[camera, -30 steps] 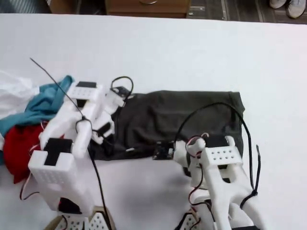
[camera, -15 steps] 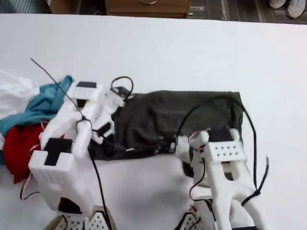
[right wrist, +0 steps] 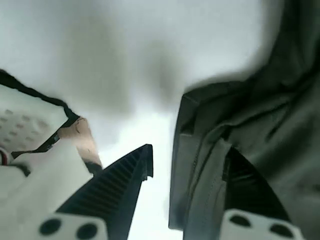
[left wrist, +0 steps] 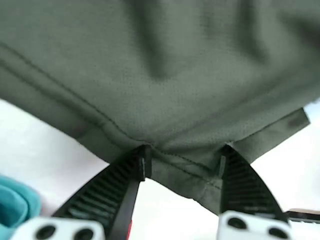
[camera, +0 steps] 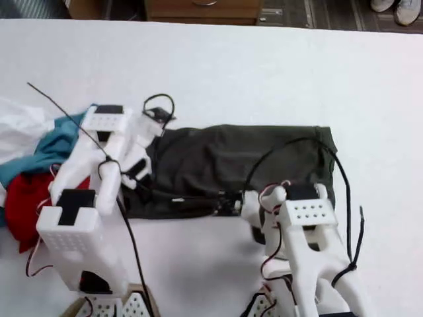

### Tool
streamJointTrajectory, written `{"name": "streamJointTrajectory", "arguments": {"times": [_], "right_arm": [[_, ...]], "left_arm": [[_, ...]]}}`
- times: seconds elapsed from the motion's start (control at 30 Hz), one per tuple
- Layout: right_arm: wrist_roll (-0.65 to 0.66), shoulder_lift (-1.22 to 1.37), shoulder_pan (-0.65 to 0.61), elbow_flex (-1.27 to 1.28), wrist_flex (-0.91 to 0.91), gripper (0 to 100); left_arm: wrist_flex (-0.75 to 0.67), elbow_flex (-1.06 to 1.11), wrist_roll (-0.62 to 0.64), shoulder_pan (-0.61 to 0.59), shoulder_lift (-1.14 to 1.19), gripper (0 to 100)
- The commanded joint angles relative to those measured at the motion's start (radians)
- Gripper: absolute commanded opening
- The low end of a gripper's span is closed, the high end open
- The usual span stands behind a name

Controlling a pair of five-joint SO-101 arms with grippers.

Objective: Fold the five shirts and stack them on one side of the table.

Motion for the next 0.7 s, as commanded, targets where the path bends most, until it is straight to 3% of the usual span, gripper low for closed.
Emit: {"name": "streamJointTrajectory", "arguments": {"times": [0.0,0.5,0.67], "right_arm": [[-0.009,-0.016,0.01,0.044,-0.087,23.7],[-0.011,-0.016,0.068,0.169,-0.334,23.7],[-0.011,-0.016,0.082,0.169,-0.335,23.6]], "left_arm": [[0.017,-0.036,0.0,-0.008,-0.005,25],[0.075,-0.038,-0.002,-0.009,-0.011,25],[0.071,-0.038,-0.002,-0.008,-0.011,25]]}}
